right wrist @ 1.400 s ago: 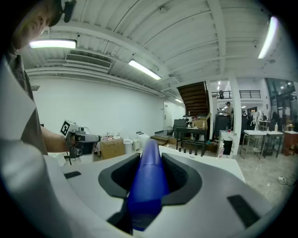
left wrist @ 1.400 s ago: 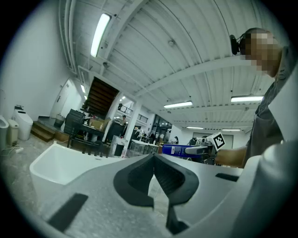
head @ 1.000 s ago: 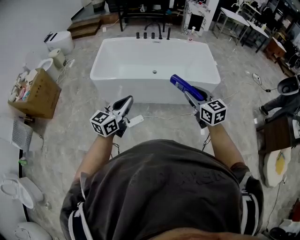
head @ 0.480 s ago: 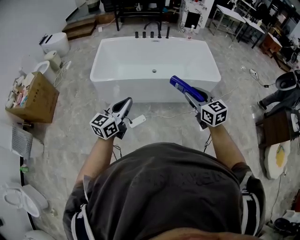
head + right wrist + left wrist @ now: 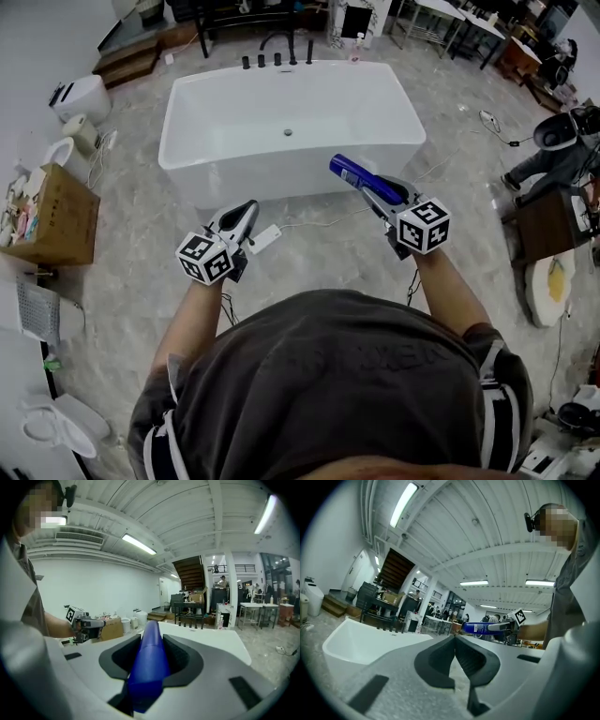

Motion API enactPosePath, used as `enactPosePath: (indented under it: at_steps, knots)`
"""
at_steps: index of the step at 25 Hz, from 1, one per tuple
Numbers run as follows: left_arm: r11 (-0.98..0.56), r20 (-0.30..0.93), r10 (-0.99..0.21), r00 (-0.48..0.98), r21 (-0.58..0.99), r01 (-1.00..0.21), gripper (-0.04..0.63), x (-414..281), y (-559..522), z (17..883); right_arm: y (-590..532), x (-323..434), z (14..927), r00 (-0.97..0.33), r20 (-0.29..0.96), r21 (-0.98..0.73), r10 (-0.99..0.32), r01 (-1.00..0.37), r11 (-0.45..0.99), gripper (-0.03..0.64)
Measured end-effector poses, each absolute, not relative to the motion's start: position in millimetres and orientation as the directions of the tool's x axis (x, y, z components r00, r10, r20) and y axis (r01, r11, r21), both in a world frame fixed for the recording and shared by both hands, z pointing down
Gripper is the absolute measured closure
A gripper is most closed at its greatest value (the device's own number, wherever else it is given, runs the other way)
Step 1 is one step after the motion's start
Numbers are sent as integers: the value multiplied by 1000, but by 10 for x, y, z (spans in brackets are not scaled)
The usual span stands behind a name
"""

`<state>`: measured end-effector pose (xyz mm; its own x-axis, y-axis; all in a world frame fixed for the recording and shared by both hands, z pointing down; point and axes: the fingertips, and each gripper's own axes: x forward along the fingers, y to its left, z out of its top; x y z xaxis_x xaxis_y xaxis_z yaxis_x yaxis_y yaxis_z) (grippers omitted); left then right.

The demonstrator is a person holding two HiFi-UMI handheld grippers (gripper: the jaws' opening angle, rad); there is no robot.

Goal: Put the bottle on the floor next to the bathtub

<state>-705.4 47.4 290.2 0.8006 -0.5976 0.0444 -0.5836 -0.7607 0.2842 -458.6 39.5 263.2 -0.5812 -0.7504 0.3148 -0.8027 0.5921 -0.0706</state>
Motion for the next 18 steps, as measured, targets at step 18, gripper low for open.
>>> enactPosePath:
  at_steps: [18]
  knots:
    - [-614, 74, -736, 673, 346, -710, 595, -1549, 943, 3246, 599, 1118, 3258, -635, 397, -54, -663, -737, 674, 482]
